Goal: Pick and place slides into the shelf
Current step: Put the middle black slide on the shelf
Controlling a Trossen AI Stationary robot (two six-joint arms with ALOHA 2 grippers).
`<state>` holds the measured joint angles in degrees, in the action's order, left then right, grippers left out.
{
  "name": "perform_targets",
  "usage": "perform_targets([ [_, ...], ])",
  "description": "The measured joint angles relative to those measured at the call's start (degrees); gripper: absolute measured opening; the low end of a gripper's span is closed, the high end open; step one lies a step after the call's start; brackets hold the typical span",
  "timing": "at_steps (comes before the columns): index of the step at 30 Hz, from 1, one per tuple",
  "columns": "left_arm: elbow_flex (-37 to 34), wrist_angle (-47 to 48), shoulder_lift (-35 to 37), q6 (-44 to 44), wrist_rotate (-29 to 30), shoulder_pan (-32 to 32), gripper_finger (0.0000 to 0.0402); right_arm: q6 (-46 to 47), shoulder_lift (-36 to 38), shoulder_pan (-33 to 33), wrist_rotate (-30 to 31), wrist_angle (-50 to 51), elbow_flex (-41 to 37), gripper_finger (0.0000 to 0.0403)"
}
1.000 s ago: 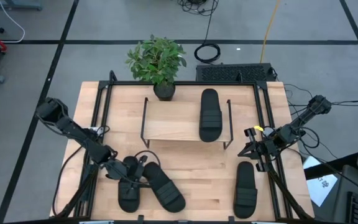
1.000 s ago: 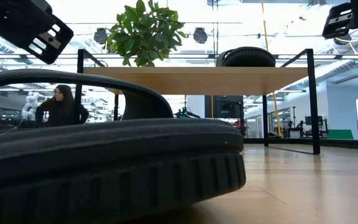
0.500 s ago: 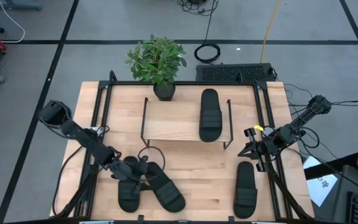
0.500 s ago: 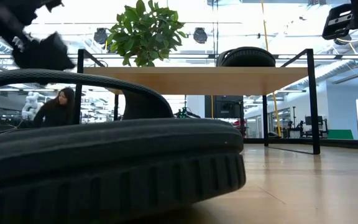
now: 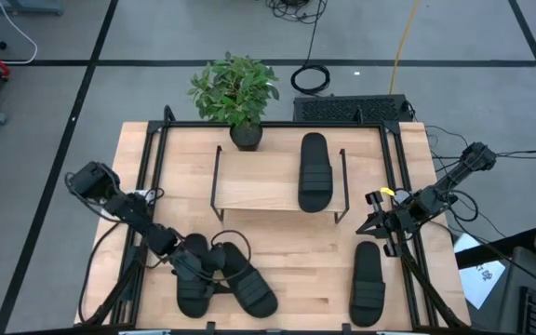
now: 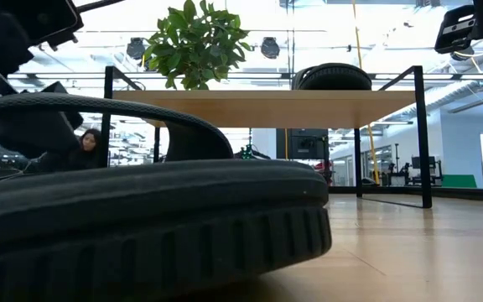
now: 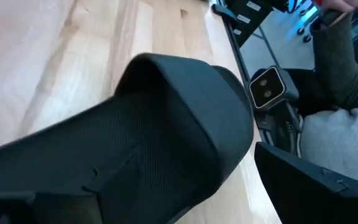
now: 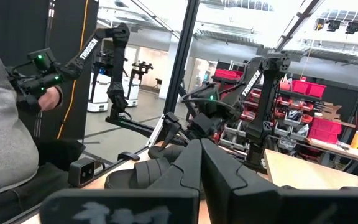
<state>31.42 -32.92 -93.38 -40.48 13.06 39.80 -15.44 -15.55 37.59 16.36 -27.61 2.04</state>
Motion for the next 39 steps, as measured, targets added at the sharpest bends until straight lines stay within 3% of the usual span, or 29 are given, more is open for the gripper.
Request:
perform_targets([
  [7,0.1,-8.8,-3.6,0.2,-0.1,0.1,0.0308,0.0,0.0,0.0,0.0,0.0,0.0,0.0000],
  [23,0.1,-11.6,-8.6,4.4,1.5,0.1,0.0298,0.2,0.0,0.0,0.0,0.0,0.0,0.0000],
  [28,0.1,-12.8,-8.6,8.0,-1.8,0.1,0.0214,-0.1,0.0,0.0,0.0,0.0,0.0,0.0000],
  [34,0.1,-15.1,-8.4,14.1,-8.4,0.1,0.0030,-0.3,0.0,0.0,0.0,0.0,0.0,0.0000],
  [39,0.1,-14.3,-7.1,17.3,-9.3,0.1,0.0014,-0.3,0.0,0.0,0.0,0.0,0.0,0.0000],
])
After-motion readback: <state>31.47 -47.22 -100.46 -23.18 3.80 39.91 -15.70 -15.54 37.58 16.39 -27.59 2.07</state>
